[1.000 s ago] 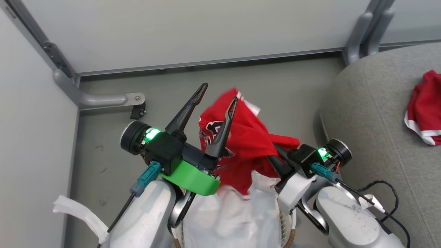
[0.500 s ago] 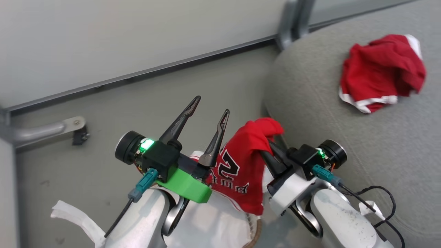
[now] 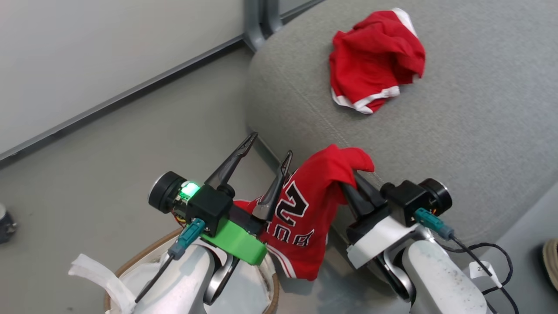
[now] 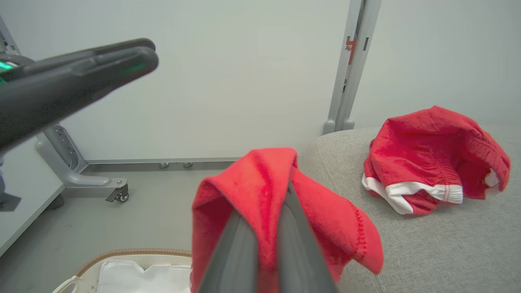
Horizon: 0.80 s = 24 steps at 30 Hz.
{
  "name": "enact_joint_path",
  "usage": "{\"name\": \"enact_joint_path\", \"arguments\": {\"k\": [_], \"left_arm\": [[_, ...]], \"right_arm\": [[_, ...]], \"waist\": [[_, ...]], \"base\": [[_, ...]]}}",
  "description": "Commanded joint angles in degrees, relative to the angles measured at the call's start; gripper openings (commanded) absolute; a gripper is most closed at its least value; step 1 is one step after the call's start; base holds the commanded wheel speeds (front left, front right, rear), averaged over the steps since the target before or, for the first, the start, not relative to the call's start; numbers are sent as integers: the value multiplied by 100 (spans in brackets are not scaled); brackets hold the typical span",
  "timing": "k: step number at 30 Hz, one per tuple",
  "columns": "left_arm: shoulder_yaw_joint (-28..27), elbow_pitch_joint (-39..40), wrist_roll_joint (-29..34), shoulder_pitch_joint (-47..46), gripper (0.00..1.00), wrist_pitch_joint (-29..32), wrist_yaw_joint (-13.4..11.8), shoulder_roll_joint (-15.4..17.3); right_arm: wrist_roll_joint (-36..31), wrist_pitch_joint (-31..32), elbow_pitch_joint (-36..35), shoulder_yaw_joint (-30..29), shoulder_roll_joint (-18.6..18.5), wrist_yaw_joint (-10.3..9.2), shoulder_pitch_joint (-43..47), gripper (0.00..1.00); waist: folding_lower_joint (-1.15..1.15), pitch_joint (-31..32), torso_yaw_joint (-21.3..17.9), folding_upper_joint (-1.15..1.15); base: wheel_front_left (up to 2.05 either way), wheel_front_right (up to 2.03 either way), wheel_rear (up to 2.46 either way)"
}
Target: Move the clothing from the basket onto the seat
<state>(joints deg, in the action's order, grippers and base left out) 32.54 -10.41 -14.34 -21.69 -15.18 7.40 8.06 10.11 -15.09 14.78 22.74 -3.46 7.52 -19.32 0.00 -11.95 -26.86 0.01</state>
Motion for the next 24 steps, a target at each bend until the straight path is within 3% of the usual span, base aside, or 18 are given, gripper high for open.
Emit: {"name": "enact_joint_path", "arguments": {"k": [1,8,13,19,24], "left_arm": [[43,-29,-46,14,100,5,16,51],[260,-125,-142,-148,100,6,16,154],[290,-168,-165,-149,100,6,16,319],[156,-86,-88,-147,100,5,16,430],[187,-25,-66,-249,100,5,16,488]], "right_arm": [[27,-11,-97,-116,14,-6,61,0],[-60,-11,-567,-626,-142,-6,-544,0],[-173,-11,-888,-1049,-757,-7,-1798,0],[-271,-10,-529,-1592,-1484,-7,-3236,0],[-738,-6,19,-2298,-1941,-7,-4006,0]], "waist": [[0,-243,-440,-1],[0,-483,-493,-1],[0,-762,-507,-1],[0,-999,-448,-1],[0,-1258,-188,-1]], "base": [[0,0,0],[0,0,0],[0,0,0],[0,0,0],[0,0,0]]}}
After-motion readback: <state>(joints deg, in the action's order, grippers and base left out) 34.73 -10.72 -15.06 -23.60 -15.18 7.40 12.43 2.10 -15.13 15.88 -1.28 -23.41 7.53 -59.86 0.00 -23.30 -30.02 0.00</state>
